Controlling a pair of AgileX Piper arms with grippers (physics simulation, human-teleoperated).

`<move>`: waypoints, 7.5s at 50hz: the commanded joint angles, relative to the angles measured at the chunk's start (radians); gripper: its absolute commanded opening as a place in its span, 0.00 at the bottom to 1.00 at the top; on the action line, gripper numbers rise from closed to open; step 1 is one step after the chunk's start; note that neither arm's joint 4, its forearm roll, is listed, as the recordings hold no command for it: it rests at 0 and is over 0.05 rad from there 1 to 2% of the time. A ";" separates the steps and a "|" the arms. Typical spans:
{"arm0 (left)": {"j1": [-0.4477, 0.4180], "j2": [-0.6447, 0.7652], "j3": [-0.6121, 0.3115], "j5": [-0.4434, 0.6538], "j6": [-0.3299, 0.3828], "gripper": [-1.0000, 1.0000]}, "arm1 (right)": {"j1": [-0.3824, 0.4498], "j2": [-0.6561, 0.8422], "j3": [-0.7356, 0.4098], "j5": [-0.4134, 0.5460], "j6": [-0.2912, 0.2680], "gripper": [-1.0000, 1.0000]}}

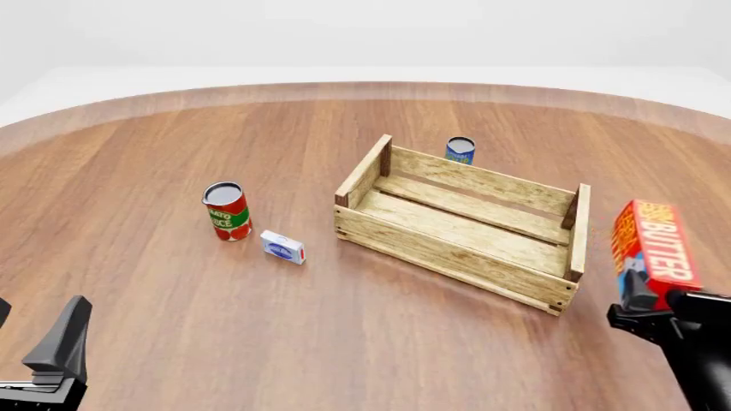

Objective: Pick up the butter and put it in the tray.

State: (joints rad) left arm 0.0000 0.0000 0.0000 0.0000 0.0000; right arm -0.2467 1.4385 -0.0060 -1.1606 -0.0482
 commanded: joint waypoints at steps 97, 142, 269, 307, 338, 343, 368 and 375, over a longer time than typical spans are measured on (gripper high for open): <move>0.000 0.000 0.000 0.000 0.000 1.00 | 0.333 -0.498 -0.424 0.771 -0.097 0.00; 0.000 0.000 0.000 0.000 0.000 1.00 | 0.403 -0.240 -0.525 0.664 -0.065 0.00; 0.000 0.000 0.000 0.000 0.000 1.00 | 0.493 0.323 -0.804 0.650 -0.091 0.00; 0.000 0.000 0.000 0.000 0.000 1.00 | 0.488 0.341 -0.818 0.696 -0.089 0.00; 0.000 0.000 0.000 0.000 0.000 1.00 | 0.491 0.367 -0.847 0.739 -0.089 0.00; 0.000 0.000 0.000 0.000 0.000 1.00 | 0.492 0.373 -0.854 0.750 -0.090 0.00; 0.000 0.000 0.000 0.000 0.000 1.00 | 0.498 0.398 -0.881 0.793 -0.089 0.00; 0.000 0.000 0.000 0.000 0.000 1.00 | 0.497 0.401 -0.885 0.797 -0.088 0.00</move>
State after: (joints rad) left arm 0.0000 0.0000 0.0000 0.0000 0.0000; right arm 0.2514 1.8453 -0.8690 -0.3691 -0.1514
